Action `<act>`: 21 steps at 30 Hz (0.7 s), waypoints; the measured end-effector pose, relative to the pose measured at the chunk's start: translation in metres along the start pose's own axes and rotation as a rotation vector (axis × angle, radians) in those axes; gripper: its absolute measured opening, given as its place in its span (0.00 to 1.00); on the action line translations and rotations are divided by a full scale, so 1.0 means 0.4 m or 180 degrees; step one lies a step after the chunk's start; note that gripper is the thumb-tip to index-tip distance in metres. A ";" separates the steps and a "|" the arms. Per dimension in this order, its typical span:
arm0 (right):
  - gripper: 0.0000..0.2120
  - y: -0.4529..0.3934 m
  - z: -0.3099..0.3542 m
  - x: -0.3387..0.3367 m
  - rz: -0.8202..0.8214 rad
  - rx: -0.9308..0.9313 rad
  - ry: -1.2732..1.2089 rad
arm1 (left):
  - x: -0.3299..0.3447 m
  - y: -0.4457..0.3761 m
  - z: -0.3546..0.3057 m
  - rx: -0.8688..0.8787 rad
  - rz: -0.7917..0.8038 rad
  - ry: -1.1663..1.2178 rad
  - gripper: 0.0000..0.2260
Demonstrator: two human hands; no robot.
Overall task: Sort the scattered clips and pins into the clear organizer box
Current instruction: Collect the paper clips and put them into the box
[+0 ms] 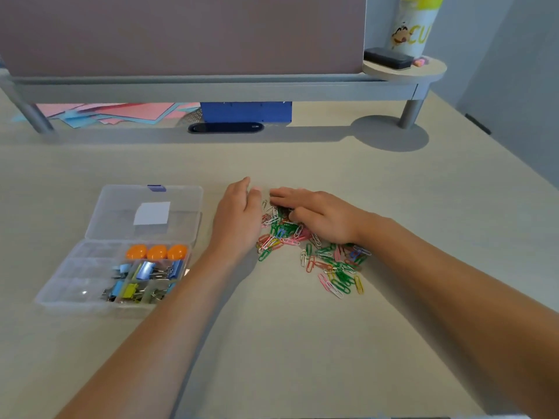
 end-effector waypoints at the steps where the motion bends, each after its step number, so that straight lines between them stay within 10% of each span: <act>1: 0.26 0.019 0.011 0.005 0.0003 -0.0008 0.0031 | 0.001 0.002 -0.002 0.0031 0.0040 -0.0050 0.20; 13: 0.25 0.283 0.053 -0.013 -0.1434 0.1584 0.0169 | 0.084 0.078 -0.063 0.1001 0.0983 -0.1410 0.18; 21: 0.28 0.320 0.043 0.010 -0.1275 0.1931 0.0655 | 0.107 0.173 -0.135 0.0847 0.1121 -0.0135 0.19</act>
Point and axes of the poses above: each hand's wrist, its own y-axis away from the middle knuckle, its own x-axis out of the palm, z = x × y, the point moved 4 cm from there along -y, towards the middle knuckle, and after that the axes turned 5 degrees about -x, right-handed, at the moved point
